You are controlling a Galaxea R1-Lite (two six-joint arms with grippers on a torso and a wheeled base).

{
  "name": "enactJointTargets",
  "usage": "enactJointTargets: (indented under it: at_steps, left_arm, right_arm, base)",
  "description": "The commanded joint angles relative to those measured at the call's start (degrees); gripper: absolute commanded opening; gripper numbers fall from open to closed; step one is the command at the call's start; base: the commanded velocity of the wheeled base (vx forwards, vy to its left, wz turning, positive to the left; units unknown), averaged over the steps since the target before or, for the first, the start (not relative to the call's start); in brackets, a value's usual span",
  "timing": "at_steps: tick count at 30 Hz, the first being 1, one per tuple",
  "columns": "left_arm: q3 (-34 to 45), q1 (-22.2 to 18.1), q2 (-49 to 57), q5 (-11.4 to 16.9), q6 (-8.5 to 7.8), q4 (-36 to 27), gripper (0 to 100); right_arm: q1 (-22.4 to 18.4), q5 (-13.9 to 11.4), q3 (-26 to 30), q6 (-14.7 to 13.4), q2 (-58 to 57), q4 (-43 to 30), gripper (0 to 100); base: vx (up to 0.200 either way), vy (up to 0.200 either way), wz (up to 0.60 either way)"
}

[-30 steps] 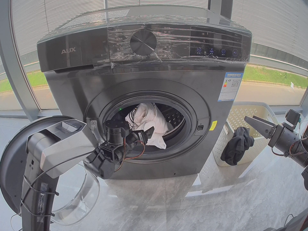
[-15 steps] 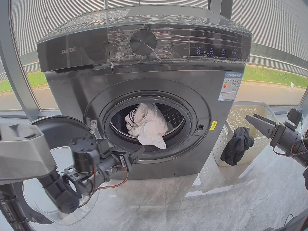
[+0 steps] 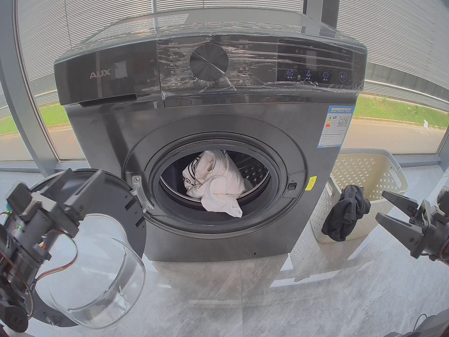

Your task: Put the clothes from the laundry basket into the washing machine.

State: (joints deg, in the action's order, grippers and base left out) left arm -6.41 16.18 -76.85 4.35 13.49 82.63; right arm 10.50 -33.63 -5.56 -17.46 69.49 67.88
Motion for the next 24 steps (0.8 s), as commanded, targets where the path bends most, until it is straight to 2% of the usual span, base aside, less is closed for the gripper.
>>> enactJointTargets:
  at_steps: [1,2,5,7,8,9,11,14,15,16,17,18,20,22,23,24]
  left_arm:
    - [6.4,-16.7,22.3,5.2,-4.27,-5.8,100]
    - [6.4,-16.7,22.3,5.2,-4.27,-5.8,100]
    - [6.4,-17.6,31.5,5.4,-3.56,-16.8,100]
    - [6.4,-17.6,37.7,5.7,-3.56,-24.4,100]
    - [6.4,-17.6,37.7,5.7,-3.56,-24.4,100]
    - [6.4,-17.5,46.1,5.8,-3.56,-34.8,100]
    - [6.4,-17.1,56.0,6.2,-3.65,-47.2,100]
    - [5.7,-16.4,69.7,7.1,-3.83,-63.0,100]
    - [5.6,-16.3,70.4,7.1,-3.83,-63.8,100]
    - [5.3,-15.8,76.8,7.3,-4.18,-72.6,100]
    - [5.1,-15.9,76.8,6.8,-4.53,-75.1,100]
    - [5.2,-15.9,76.8,6.5,-4.18,-74.9,100]
    - [6.0,-15.9,76.8,6.5,-4.35,-74.0,100]
    - [6.4,-15.9,76.8,5.8,-4.53,-76.7,100]
    - [6.4,-15.9,76.8,5.8,-4.53,-76.7,100]
    - [6.3,-15.9,76.8,3.2,-4.44,-79.0,100]
  right_arm:
    - [-0.7,-1.6,5.6,2.0,-15.7,-0.9,100]
    - [-0.7,-1.6,5.6,2.0,-15.7,-0.9,100]
    - [-2.0,-2.0,5.6,2.1,-22.3,-4.5,100]
    - [-1.9,-2.2,5.6,2.2,-27.9,-9.9,100]
    - [-1.9,-2.2,5.6,2.2,-27.9,-9.9,100]
    - [-2.2,-2.2,5.6,2.3,-35.9,-19.3,100]
    - [-4.0,-2.0,5.6,2.3,-45.3,-31.8,100]
    - [-8.2,-2.0,5.4,3.9,-56.8,-48.3,100]
    - [-8.6,-2.0,5.3,4.1,-57.3,-49.2,100]
    - [-13.6,-1.8,4.1,7.4,-61.7,-58.7,100]
    - [-16.3,-1.8,3.5,8.9,-63.2,-62.0,100]
    - [-19.2,-1.3,3.6,11.4,-64.2,-64.6,100]
    - [-21.3,1.7,3.7,13.8,-64.2,-64.9,100]
    - [-25.4,7.8,4.3,17.0,-64.2,-65.6,100]
    - [-25.4,7.8,4.3,17.0,-64.2,-65.6,100]
    - [-28.1,13.5,4.5,20.0,-64.3,-67.6,100]
  base:
    - [0.000,0.000,0.00]
    - [0.000,0.000,0.00]
    - [0.000,0.000,0.00]
    - [0.000,0.000,0.00]
    - [0.000,0.000,0.00]
    - [0.000,0.000,0.00]
    - [0.000,0.000,0.00]
    - [0.000,0.000,0.00]
    - [0.000,0.000,0.00]
    - [0.000,0.000,0.00]
    - [0.000,0.000,0.00]
    - [0.000,0.000,0.00]
    - [0.000,0.000,0.00]
    - [0.000,0.000,0.00]
    - [0.000,0.000,0.00]
    - [0.000,0.000,0.00]
